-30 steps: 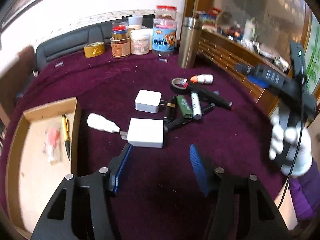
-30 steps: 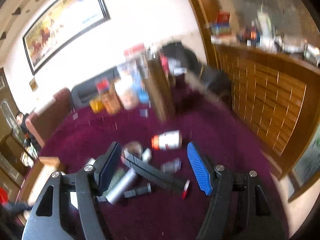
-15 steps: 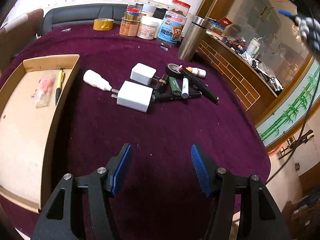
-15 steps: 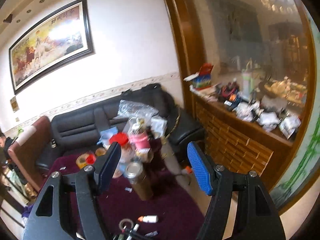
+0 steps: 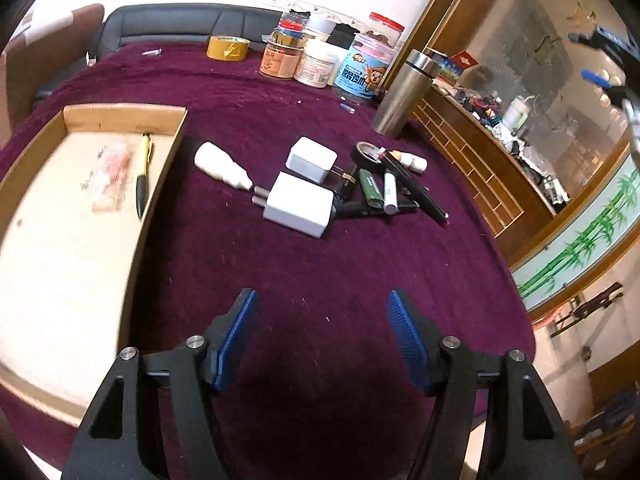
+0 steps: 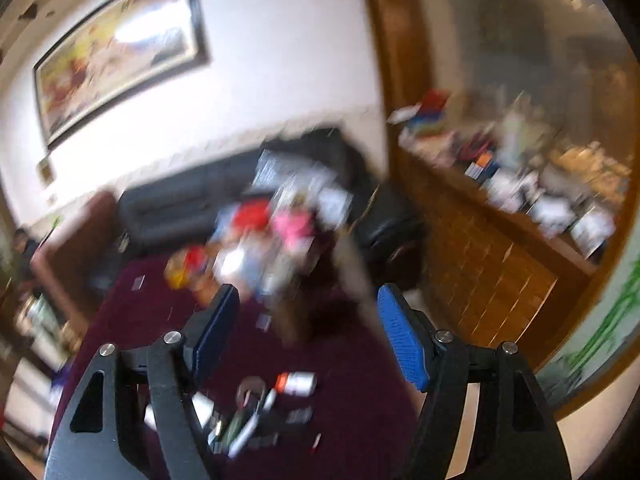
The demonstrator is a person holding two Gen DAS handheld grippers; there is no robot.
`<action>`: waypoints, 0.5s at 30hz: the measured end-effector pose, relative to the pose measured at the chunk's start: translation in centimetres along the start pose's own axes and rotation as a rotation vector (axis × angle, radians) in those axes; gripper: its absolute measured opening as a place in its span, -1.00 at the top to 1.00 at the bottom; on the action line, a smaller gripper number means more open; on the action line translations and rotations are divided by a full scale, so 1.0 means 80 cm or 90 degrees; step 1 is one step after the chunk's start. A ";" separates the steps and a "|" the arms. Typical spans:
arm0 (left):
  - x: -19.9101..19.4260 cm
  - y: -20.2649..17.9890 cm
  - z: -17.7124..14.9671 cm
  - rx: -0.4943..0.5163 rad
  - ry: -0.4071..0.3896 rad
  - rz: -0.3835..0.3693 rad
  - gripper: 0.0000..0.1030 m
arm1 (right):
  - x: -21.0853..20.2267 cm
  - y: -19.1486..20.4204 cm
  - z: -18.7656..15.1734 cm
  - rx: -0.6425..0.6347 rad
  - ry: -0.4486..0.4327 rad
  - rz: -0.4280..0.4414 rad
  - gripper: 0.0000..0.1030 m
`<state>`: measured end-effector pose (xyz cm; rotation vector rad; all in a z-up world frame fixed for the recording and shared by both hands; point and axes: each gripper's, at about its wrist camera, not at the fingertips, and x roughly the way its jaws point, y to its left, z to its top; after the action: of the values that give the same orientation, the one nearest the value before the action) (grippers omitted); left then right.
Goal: Organize rigid objects
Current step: 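Grasp the large white charger with the left gripper and lift it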
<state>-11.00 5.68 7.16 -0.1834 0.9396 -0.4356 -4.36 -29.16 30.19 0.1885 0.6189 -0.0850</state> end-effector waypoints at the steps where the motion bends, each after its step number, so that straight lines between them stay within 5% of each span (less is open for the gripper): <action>1: 0.005 -0.004 0.008 0.019 -0.001 0.014 -0.19 | 0.007 -0.003 -0.007 -0.003 0.011 0.003 -0.39; 5: 0.036 -0.015 0.038 0.063 0.011 0.051 -0.19 | 0.018 -0.040 -0.019 0.031 0.018 -0.003 -0.39; 12: 0.106 -0.013 0.107 0.037 0.034 0.061 -0.18 | 0.002 -0.066 -0.068 0.042 0.022 0.018 -0.40; 15: 0.150 -0.019 0.127 0.055 0.086 0.064 -0.18 | 0.002 -0.075 -0.086 0.053 0.038 0.037 -0.40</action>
<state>2.95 -1.33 4.71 -0.0274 1.0547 -0.3986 -8.96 -33.62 23.73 0.2902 0.6698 -0.0493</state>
